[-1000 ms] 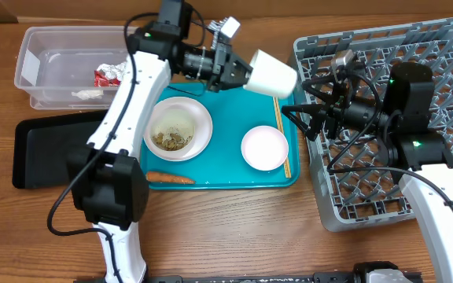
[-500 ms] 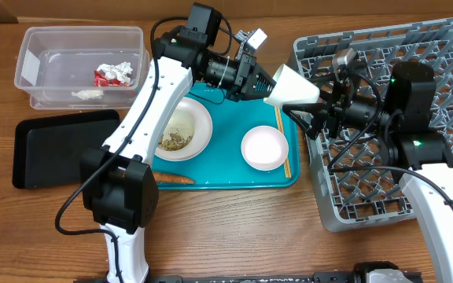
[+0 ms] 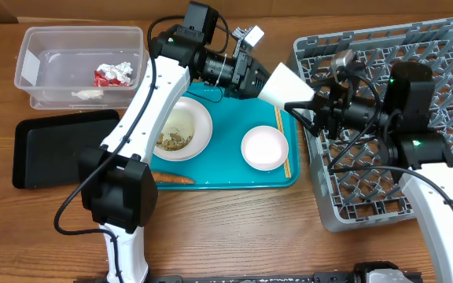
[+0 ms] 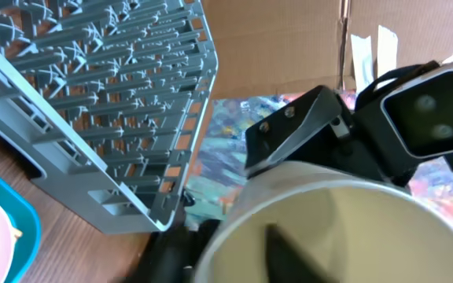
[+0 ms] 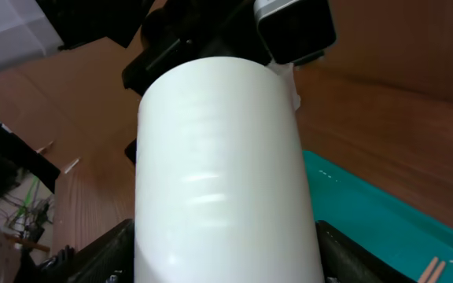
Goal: Sort waste into correct bins and load items into the dishwasher
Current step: 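Place the cup upside down in the rack with the right gripper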
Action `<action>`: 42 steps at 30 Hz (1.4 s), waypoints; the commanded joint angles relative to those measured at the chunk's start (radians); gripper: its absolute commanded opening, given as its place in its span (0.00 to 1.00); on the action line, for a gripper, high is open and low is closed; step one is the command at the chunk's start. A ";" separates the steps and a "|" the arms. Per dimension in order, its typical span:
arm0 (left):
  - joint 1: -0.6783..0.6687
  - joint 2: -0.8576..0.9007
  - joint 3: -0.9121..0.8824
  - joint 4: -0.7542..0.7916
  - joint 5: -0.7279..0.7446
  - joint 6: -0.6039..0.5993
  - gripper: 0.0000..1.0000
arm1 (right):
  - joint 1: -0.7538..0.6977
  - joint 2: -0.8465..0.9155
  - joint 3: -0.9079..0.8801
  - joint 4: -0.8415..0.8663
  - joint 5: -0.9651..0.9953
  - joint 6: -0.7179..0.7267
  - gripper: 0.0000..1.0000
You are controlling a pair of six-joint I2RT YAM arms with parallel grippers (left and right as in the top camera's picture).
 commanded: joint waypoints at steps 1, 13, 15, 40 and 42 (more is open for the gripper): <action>-0.004 -0.006 0.009 0.008 -0.006 0.008 0.45 | 0.002 -0.002 0.025 -0.006 0.002 0.010 0.57; 0.069 -0.034 0.009 -0.128 -0.639 0.009 0.57 | -0.002 -0.005 0.032 -0.146 0.382 0.101 0.50; 0.103 -0.060 0.009 -0.163 -0.739 0.009 0.58 | -0.013 -0.008 0.052 -0.227 0.506 0.113 0.50; 0.254 -0.340 0.009 -0.341 -1.297 0.008 0.60 | -0.711 0.137 0.315 -0.861 1.004 0.359 0.48; 0.254 -0.340 0.009 -0.342 -1.297 0.008 0.61 | -0.725 0.177 0.315 -0.887 0.999 0.359 0.51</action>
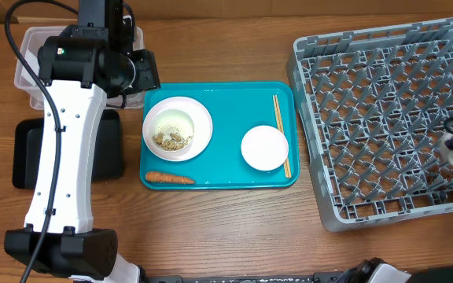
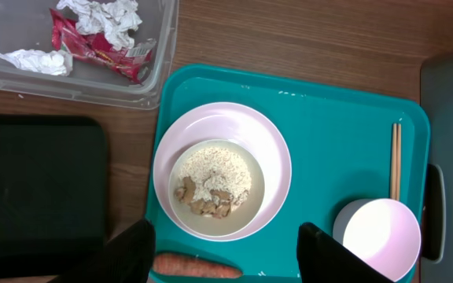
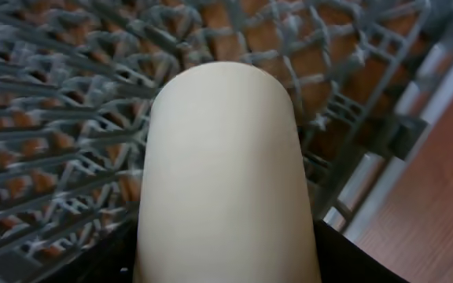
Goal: Sort waste into correct bins and load items into the dishwasher
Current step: 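Place the cup upside down in the rack with the right gripper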
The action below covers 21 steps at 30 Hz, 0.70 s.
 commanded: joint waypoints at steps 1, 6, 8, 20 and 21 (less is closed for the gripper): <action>-0.001 0.005 0.008 -0.001 -0.021 0.008 0.61 | -0.019 0.061 0.022 -0.031 0.014 0.020 0.51; -0.001 0.005 0.008 -0.003 -0.020 0.008 0.61 | -0.019 0.136 0.020 -0.054 -0.023 0.019 0.52; -0.001 0.005 0.008 -0.003 -0.020 0.008 0.61 | -0.018 0.150 0.020 -0.053 -0.038 0.019 0.52; -0.001 0.005 0.008 -0.004 -0.020 0.008 0.61 | -0.018 0.152 0.020 -0.012 -0.166 0.018 1.00; -0.001 0.005 0.008 -0.006 -0.020 0.008 0.61 | -0.018 0.152 0.020 -0.010 -0.181 0.016 1.00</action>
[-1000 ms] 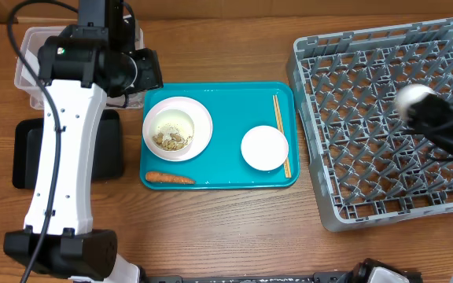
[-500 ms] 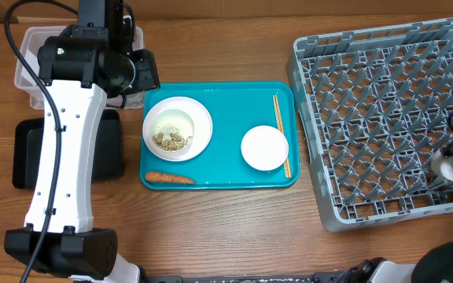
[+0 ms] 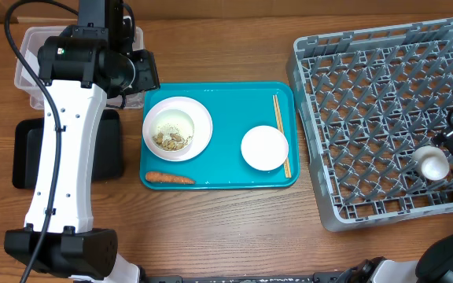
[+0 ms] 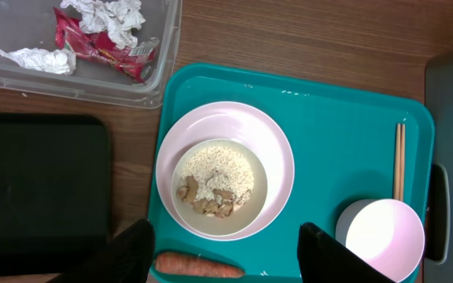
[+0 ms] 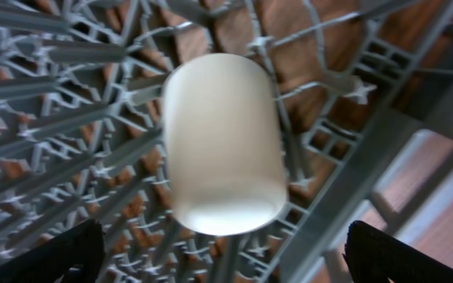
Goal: Sort waste into correct bins and load items into the dishwasher
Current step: 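Place the cup upside down in the rack with the right gripper, then grasp the white bowl rim with the right gripper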
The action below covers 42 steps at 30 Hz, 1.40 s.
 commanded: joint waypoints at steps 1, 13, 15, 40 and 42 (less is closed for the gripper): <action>-0.001 0.005 0.008 -0.005 -0.013 0.008 0.61 | 0.001 -0.002 0.020 0.016 -0.107 -0.002 1.00; -0.034 0.006 0.006 -0.016 0.065 0.009 0.61 | 0.069 -0.108 0.023 0.047 -0.478 -0.222 0.93; -0.060 0.011 0.006 -0.018 0.080 0.012 0.61 | 0.123 -0.138 0.023 0.046 -0.489 -0.257 0.93; -0.300 0.240 -0.024 -0.044 -0.023 -0.062 0.65 | 0.900 -0.066 0.021 0.085 -0.181 -0.279 0.88; -0.275 0.219 -0.024 -0.056 -0.045 -0.081 0.65 | 0.932 -0.024 0.021 0.093 -0.169 -0.261 0.87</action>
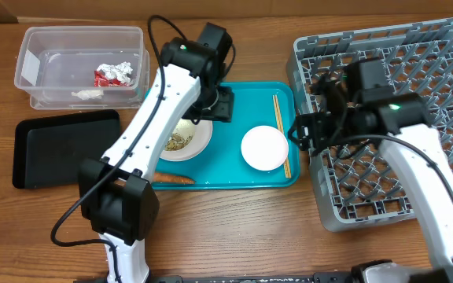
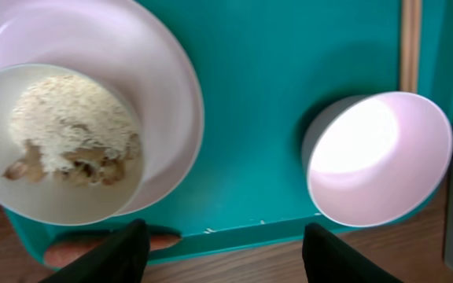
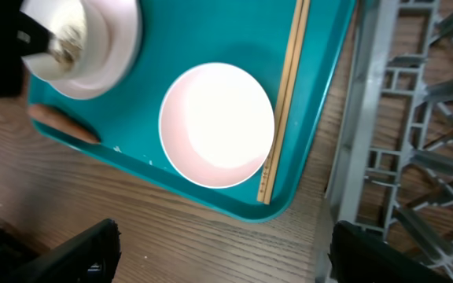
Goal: Sort waste into correct bins and load items into the dishwasher
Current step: 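Grasp the white bowl rim with the right gripper, then carry the bowl to the rack's far right and set it down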
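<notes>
On the teal tray [image 1: 234,98] stand an empty pink bowl [image 1: 264,147], a pink plate [image 1: 197,145] bearing a bowl of food scraps [image 2: 57,145], and chopsticks [image 1: 280,126] by its right rim. A carrot [image 1: 171,178] lies on the near edge. My left gripper [image 1: 215,106] hangs open and empty over the tray, between plate and bowl [image 2: 380,157]. My right gripper [image 1: 299,134] is open and empty at the tray's right edge, looking down on the pink bowl [image 3: 217,126] and chopsticks [image 3: 283,110]. The white cup is hidden.
The grey dish rack [image 1: 415,63] fills the right side, my right arm lying across it. A clear bin [image 1: 46,39] with crumpled wrappers stands at the back left. In front of it sits a black tray [image 1: 53,149].
My left gripper has come from high by the clear bin down over the tray's middle. My right gripper has left the white cup in the rack and now sits at the tray's right edge.
First both grippers were on the white cup between tray and rack. Then the right one alone held it over the rack's near right, the left back by the bin. Then the cup stood in the rack, released. Now both grippers are open over the tray.
</notes>
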Action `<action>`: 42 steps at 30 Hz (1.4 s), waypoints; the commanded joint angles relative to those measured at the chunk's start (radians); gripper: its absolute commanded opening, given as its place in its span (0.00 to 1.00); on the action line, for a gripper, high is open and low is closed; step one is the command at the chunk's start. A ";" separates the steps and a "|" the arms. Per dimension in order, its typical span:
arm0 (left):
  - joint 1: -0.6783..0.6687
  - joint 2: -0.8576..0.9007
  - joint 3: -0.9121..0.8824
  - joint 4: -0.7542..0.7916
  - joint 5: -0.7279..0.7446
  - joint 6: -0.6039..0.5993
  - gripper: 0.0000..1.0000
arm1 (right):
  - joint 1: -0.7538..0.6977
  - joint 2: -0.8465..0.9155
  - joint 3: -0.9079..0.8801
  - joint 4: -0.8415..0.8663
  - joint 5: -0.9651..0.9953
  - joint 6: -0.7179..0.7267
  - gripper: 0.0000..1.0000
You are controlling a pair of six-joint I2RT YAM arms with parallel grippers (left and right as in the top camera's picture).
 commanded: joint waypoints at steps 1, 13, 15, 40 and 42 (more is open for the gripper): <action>0.061 -0.072 0.005 -0.021 -0.084 -0.060 0.65 | 0.051 0.074 0.020 0.016 0.067 0.043 0.86; 0.244 -0.133 0.005 -0.072 -0.092 -0.064 0.66 | 0.155 0.334 0.019 0.052 0.187 0.187 0.70; 0.255 -0.133 0.005 -0.075 -0.092 -0.064 0.66 | 0.156 0.368 0.019 0.056 0.198 0.194 0.69; 0.260 -0.133 0.005 -0.072 -0.092 -0.056 0.67 | 0.154 0.200 0.259 -0.002 0.377 0.222 0.04; 0.260 -0.133 0.005 -0.072 -0.093 -0.056 0.67 | 0.154 0.156 0.284 0.002 0.511 0.222 0.04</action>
